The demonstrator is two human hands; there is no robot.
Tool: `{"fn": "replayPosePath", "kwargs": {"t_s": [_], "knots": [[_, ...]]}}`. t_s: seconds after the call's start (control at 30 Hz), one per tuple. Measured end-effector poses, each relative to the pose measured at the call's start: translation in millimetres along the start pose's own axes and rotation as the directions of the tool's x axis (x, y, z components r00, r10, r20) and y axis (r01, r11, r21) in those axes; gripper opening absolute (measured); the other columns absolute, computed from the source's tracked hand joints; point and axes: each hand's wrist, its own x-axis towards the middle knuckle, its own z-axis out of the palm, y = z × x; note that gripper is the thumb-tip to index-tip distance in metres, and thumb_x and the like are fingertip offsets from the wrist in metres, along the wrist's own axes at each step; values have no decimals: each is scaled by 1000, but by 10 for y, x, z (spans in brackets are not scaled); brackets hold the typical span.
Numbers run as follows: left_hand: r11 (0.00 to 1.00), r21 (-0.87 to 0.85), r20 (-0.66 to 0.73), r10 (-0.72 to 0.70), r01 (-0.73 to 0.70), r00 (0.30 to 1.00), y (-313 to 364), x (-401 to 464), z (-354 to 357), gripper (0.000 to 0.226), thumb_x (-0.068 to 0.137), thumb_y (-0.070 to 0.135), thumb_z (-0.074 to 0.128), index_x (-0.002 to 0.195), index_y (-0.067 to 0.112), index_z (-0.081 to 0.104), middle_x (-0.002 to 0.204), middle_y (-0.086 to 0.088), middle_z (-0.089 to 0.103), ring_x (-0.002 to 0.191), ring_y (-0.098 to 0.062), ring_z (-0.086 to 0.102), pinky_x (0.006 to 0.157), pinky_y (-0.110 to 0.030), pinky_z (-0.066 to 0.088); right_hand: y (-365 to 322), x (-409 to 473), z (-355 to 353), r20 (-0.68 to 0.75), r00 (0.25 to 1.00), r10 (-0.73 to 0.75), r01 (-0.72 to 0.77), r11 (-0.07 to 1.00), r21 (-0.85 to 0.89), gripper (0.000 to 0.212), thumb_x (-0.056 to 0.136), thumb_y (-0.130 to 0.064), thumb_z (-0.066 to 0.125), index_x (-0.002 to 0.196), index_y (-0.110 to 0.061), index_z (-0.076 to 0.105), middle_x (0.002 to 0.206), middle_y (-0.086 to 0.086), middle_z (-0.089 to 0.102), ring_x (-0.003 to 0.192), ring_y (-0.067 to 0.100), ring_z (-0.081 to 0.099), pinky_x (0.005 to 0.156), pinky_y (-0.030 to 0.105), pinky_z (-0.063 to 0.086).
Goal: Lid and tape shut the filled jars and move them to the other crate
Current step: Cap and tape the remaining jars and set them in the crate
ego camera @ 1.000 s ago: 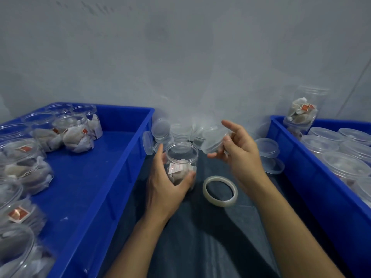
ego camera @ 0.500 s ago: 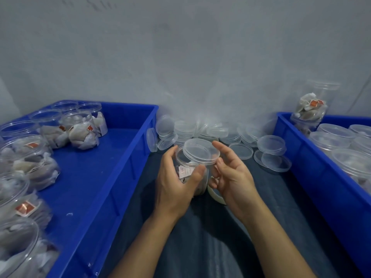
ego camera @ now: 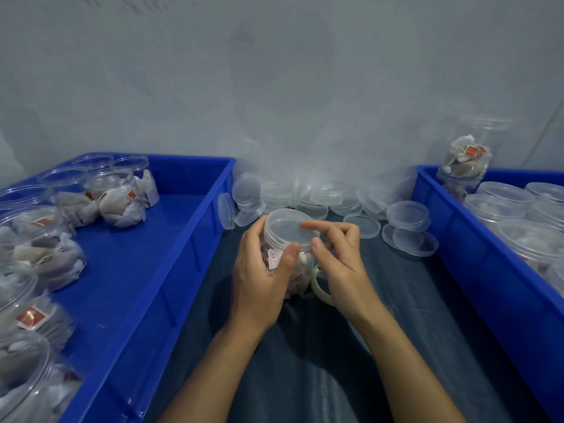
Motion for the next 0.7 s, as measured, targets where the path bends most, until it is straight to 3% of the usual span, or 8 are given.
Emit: {"fn": "replayPosePath", "kwargs": {"t_s": [0.1, 0.17, 0.4, 0.57, 0.7], "knots": [[1000, -11, 2, -16, 16, 1000, -3, -1, -9, 71, 94, 63, 63, 153, 28, 48, 144, 11, 61, 131, -10, 61, 104, -45, 56, 49, -9, 9, 45, 998, -50, 50, 999, -16, 34, 98, -35, 52, 128, -35, 67, 138, -5, 41, 130, -2, 46, 101, 13, 41], [1000, -3, 14, -23, 24, 1000, -4, 3, -19, 73, 95, 63, 61, 156, 25, 47, 146, 9, 61, 133, -11, 60, 106, -45, 55, 82, -10, 22, 70, 994, -85, 87, 996, -26, 36, 99, -33, 52, 133, -33, 64, 145, -6, 43, 138, 0, 43, 101, 11, 40], [1000, -13, 26, -17, 18, 1000, 16, 1, -39, 66, 99, 58, 61, 156, 25, 48, 139, 9, 66, 127, -8, 65, 102, -42, 58, 174, -22, 76, 18, 976, -218, 218, 966, -142, 38, 101, -29, 59, 139, -32, 58, 146, -13, 48, 141, 18, 47, 100, 41, 54], [1000, -4, 42, -19, 19, 999, 22, -1, -45, 68, 97, 64, 56, 151, 24, 52, 135, 9, 69, 125, -7, 66, 101, -42, 58, 210, -13, 71, 0, 961, -277, 270, 937, -222, 39, 104, -30, 57, 142, -34, 56, 147, -16, 44, 141, 20, 47, 101, 50, 53], [1000, -12, 52, -20, 21, 998, 25, -4, -56, 70, 96, 66, 54, 152, 24, 51, 135, 10, 70, 125, -7, 66, 101, -43, 58, 219, -16, 72, -10, 959, -283, 272, 931, -243, 37, 103, -31, 57, 141, -30, 57, 145, -13, 45, 140, 20, 47, 103, 49, 51]]}}
